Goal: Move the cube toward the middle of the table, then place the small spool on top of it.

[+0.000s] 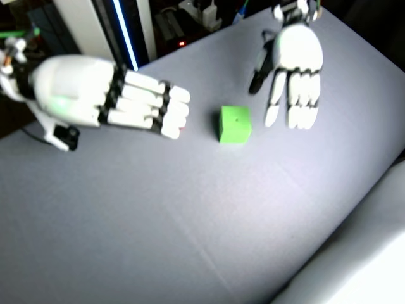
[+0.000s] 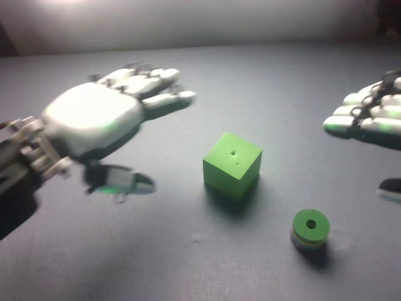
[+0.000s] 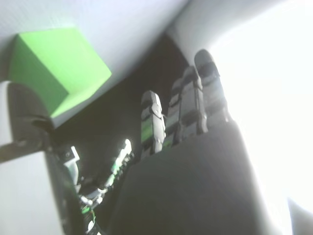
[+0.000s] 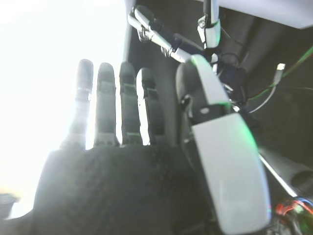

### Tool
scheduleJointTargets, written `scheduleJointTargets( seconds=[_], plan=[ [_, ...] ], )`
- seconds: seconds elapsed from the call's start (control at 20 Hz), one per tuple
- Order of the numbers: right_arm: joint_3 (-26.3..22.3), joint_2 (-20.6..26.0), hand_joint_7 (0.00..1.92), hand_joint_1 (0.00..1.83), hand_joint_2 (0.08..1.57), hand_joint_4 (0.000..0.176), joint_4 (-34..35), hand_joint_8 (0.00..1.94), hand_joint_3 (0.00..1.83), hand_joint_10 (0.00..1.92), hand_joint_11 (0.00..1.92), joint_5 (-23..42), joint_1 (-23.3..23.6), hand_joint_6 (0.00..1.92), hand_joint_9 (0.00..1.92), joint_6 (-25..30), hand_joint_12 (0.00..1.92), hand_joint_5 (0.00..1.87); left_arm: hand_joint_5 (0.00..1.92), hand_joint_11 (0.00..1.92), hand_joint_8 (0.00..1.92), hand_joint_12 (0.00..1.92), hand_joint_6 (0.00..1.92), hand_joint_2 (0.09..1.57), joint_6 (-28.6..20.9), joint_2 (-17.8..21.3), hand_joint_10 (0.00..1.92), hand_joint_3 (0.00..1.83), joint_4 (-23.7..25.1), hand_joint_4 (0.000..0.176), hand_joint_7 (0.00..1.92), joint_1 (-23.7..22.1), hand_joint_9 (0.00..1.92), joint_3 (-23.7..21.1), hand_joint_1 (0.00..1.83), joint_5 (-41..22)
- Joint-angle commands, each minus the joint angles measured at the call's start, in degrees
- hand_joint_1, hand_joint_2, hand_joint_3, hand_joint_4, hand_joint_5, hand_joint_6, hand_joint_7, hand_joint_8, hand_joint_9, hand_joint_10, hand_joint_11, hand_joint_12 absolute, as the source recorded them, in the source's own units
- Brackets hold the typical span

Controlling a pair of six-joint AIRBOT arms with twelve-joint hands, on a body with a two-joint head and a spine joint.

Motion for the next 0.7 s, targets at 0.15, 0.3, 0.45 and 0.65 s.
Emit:
scheduleJointTargets(
  seconds=[0.15,0.3,0.45,0.65],
  plan=[
    [-0.30,-0.12,0.51,0.82,1.11,0.000,-6.13,0.00,0.00,0.01,0.24,-0.03,2.66,0.00,0.56,3.03,0.89,0.44,0.13,0.05,0.00,0.02,0.00,0.96,-4.30,5.88,0.00,0.01,-0.81,0.176,0.00,7.13,0.00,-4.27,0.77,-19.40],
    [0.51,-1.49,0.53,0.86,1.01,0.000,-11.84,0.00,0.00,0.02,0.30,-7.20,6.25,0.00,0.66,4.65,1.06,0.41,0.13,0.01,0.00,0.00,0.00,0.99,-4.84,9.74,0.00,0.01,-2.70,0.140,0.02,12.84,0.00,-7.87,0.79,-24.42],
    [3.43,-4.31,0.51,0.91,0.99,0.000,-17.18,0.00,0.00,0.01,0.33,-13.13,9.97,0.01,0.67,9.26,1.01,0.43,0.16,0.09,0.01,0.04,0.01,0.99,-4.85,9.27,0.01,0.00,-5.28,0.106,0.05,15.38,0.03,-7.68,0.86,-25.28],
    [5.32,-7.24,0.51,0.92,0.95,0.009,-20.83,0.00,0.00,0.00,0.26,-18.27,12.71,0.00,0.62,9.49,1.09,0.44,0.17,0.01,0.01,0.02,0.01,0.99,-4.86,8.62,0.00,0.00,-5.36,0.115,0.06,15.03,0.00,-7.27,0.83,-25.40]
  ],
)
